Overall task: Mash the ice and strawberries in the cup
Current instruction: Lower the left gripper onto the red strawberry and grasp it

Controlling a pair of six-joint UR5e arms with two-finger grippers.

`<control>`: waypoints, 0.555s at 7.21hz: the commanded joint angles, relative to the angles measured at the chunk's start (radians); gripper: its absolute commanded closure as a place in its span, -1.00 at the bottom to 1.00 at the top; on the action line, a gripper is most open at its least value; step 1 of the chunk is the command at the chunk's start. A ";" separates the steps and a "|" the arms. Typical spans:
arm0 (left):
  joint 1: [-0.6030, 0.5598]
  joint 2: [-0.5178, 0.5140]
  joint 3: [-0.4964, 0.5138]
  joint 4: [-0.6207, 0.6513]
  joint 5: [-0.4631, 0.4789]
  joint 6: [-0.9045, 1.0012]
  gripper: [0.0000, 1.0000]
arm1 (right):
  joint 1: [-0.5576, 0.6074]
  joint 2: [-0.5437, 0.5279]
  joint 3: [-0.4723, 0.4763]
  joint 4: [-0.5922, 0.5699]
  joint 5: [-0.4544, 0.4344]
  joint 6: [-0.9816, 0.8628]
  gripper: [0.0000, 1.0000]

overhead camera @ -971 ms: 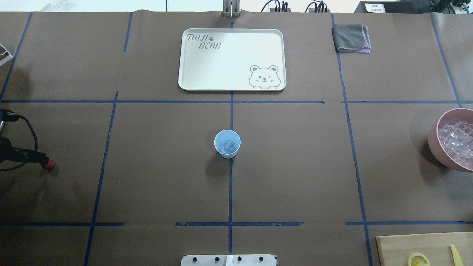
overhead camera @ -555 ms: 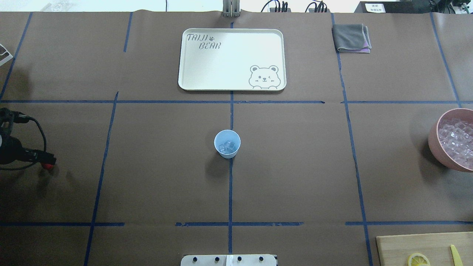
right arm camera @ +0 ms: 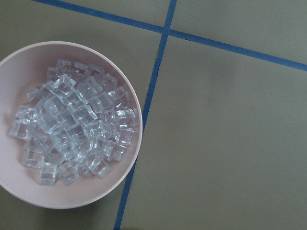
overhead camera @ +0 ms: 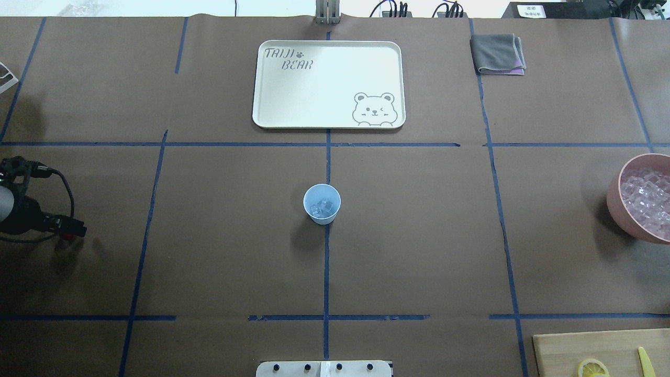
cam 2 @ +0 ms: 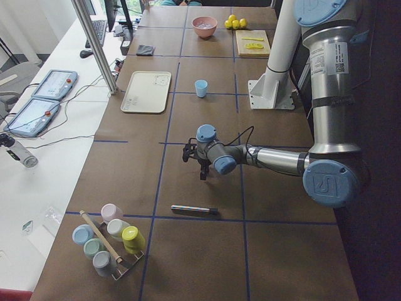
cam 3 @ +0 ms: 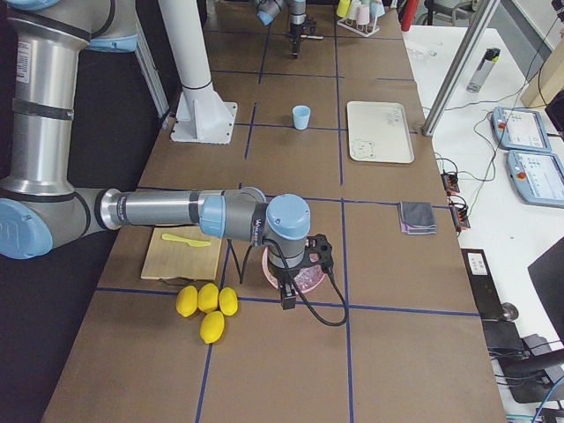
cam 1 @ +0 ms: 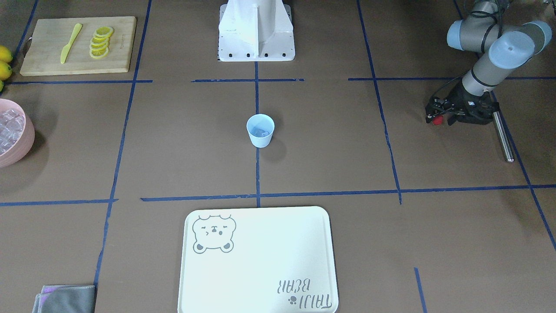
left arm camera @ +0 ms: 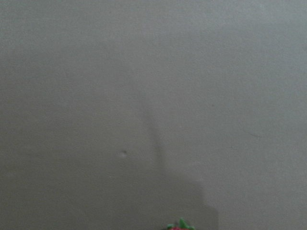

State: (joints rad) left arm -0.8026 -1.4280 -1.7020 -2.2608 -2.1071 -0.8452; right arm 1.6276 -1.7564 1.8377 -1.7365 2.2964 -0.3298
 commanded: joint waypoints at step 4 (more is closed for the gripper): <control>-0.006 0.012 -0.105 0.044 -0.002 0.002 0.98 | 0.000 0.000 0.000 -0.002 0.002 0.000 -0.98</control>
State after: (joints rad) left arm -0.8064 -1.4207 -1.7529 -2.2460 -2.1062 -0.8442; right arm 1.6276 -1.7564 1.8377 -1.7374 2.2978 -0.3298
